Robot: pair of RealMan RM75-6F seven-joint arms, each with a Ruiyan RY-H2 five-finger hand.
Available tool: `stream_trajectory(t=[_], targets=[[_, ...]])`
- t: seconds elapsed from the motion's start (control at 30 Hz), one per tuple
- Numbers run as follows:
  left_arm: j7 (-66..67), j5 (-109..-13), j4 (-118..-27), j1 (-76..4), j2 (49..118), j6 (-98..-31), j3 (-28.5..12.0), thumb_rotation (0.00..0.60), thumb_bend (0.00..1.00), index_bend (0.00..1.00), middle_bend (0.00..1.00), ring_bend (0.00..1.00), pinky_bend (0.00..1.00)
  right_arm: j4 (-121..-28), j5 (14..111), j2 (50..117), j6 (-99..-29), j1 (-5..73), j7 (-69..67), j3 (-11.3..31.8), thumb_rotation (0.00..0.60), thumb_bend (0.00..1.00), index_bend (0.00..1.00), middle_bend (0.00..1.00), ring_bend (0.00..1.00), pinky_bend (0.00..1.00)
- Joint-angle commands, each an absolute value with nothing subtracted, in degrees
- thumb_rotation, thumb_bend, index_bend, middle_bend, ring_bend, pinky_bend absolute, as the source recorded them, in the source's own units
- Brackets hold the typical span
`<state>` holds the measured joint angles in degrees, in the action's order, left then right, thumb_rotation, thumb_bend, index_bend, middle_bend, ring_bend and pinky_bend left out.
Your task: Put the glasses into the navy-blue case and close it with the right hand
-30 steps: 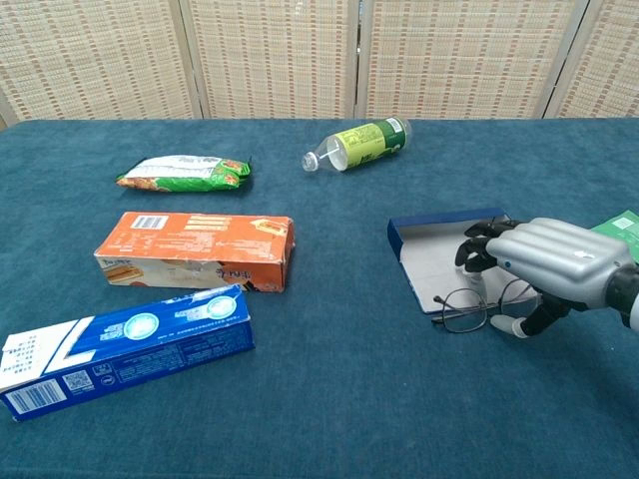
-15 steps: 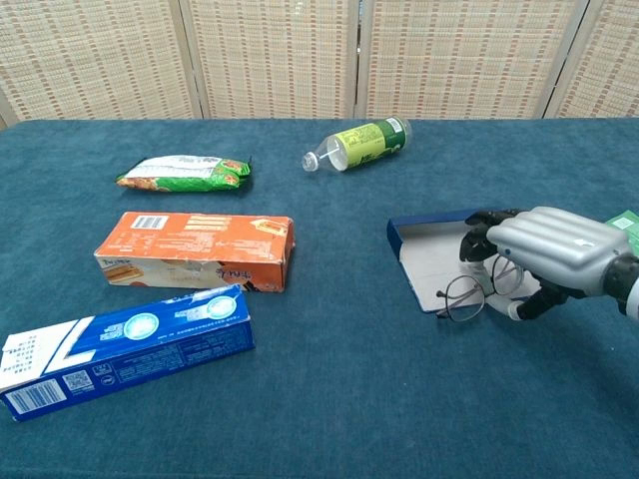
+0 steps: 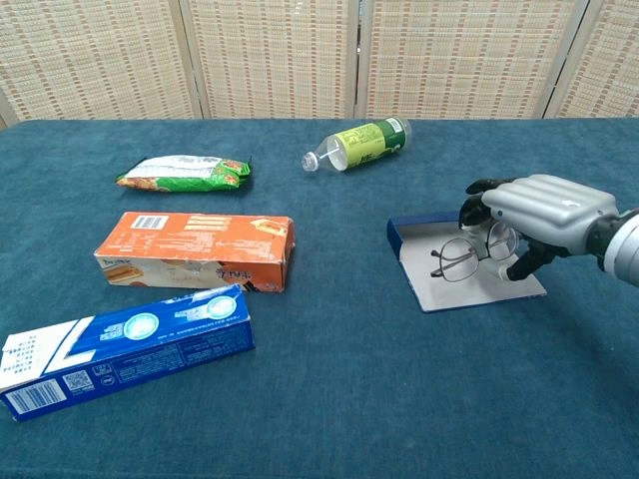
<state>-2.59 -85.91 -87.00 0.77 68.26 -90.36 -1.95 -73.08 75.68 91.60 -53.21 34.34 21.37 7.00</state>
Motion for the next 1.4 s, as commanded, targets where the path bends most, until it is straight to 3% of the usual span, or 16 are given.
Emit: stream_trajectory(t=[0.03,0.2,0.5,0.73,1.0,1.23,1.4], targets=[[-2.58,-85.91,-86.99,0.81,68.20,-90.34,-1.90,0.600,0.42,0.07,0.00,0.00,0.00,-72.13,74.36,92.28,-52.23,35.07,21.73,7.57,0.600,0.46,0.57,0.26,0.06,0.12],[-2.63,-85.85,-87.00,0.86,68.11,-90.25,-1.87,0.600,0.42,0.07,0.00,0.00,0.00,-71.35,73.48,93.13,-52.85,35.29,22.21,7.71,0.600,0.39,0.56,0.24,0.06,0.12],[-2.50,-85.97,-86.96,0.54,68.31,-89.72,-1.84,0.600,0.42,0.07,0.00,0.00,0.00,-70.93,73.37,93.55,-54.98,34.95,22.14,7.57,0.600,0.28,0.39,0.19,0.06,0.12],[-2.43,-85.89,-87.02,0.57,68.27,-89.67,-1.83,0.600,0.42,0.07,0.00,0.00,0.00,-69.64,73.03,94.50,-55.59,35.26,22.04,7.83,0.600,0.27,0.28,0.14,0.03,0.12],[-2.60,-85.57,-86.94,0.94,68.04,-89.81,-1.71,0.600,0.42,0.07,0.00,0.00,0.00,-70.34,74.63,93.98,-57.58,35.18,21.21,7.59,0.600,0.27,0.24,0.11,0.01,0.10],[-2.55,-85.74,-86.90,0.85,68.30,-89.59,-1.60,0.600,0.42,0.07,0.00,0.00,0.00,-71.44,71.68,92.55,-56.35,35.17,24.55,7.89,0.600,0.23,0.03,0.01,0.00,0.06],[-2.48,-85.71,-86.82,0.78,68.34,-89.46,-1.63,0.600,0.42,0.07,0.00,0.00,0.00,-69.84,69.43,93.56,-54.73,36.22,26.48,8.54,0.600,0.22,0.00,0.00,0.00,0.05]])
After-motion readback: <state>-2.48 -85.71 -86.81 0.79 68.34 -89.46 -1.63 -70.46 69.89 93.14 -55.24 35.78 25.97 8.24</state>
